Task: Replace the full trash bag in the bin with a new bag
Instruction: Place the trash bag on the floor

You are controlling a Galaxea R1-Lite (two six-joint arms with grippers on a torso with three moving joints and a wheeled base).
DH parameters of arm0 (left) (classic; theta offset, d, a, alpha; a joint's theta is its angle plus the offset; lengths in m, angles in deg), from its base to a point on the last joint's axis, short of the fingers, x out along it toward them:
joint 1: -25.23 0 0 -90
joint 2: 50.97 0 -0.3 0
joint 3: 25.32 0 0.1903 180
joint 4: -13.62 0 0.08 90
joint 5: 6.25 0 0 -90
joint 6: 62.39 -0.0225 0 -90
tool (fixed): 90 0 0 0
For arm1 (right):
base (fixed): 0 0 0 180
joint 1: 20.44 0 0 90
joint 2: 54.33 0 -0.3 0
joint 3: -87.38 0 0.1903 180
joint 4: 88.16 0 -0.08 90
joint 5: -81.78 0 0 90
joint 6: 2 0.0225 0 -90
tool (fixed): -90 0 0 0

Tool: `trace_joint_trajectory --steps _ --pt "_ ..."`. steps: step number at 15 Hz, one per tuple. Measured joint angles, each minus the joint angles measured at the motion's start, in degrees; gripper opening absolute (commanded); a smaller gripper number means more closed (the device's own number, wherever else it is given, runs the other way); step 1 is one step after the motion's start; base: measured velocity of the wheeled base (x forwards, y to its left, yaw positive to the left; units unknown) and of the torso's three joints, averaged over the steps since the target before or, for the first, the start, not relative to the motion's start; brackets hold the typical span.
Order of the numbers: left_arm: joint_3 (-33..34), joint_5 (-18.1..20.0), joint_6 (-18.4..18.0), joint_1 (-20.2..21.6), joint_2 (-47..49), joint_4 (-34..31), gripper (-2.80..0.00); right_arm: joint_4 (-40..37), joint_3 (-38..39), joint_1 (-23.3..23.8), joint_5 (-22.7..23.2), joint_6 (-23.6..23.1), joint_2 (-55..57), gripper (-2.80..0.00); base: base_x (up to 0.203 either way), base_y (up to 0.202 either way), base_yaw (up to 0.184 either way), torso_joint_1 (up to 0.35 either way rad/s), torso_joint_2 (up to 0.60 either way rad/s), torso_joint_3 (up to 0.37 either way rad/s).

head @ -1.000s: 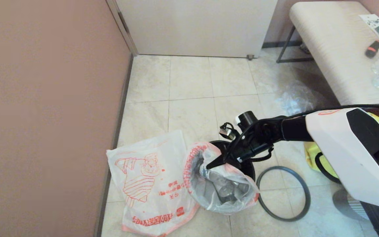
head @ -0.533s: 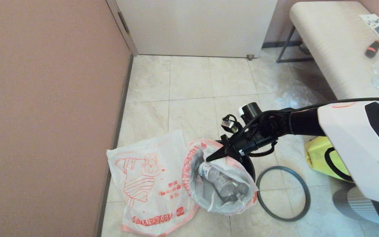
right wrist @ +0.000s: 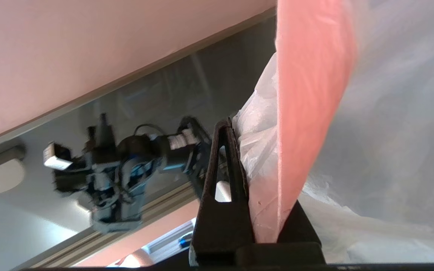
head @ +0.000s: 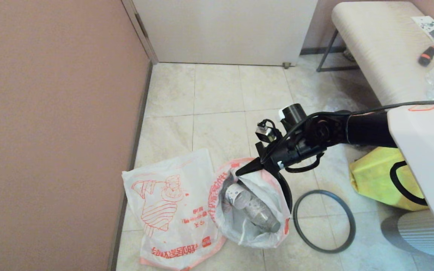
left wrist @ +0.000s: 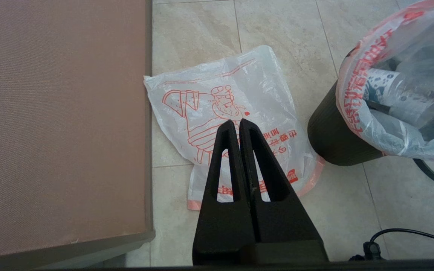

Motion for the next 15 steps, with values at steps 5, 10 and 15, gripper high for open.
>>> trace_joint_trajectory --steps 5,10,15 --pt "0.0 0.0 0.0 0.0 0.0 0.0 -2.80 -2.2 0.0 -0.2 1.9 0.2 -2.8 -2.80 0.000 0.000 0.000 0.000 0.00 0.000" --pt "0.0 0.0 0.0 0.0 0.0 0.0 -2.80 -2.7 0.1 -1.1 2.7 3.0 -5.9 -2.80 0.000 0.000 0.000 0.000 0.00 0.000" --pt "0.0 0.0 0.0 0.0 0.0 0.0 -2.80 -2.6 0.0 -2.1 2.7 5.0 -8.0 -2.80 0.000 0.000 0.000 0.000 0.00 0.000"
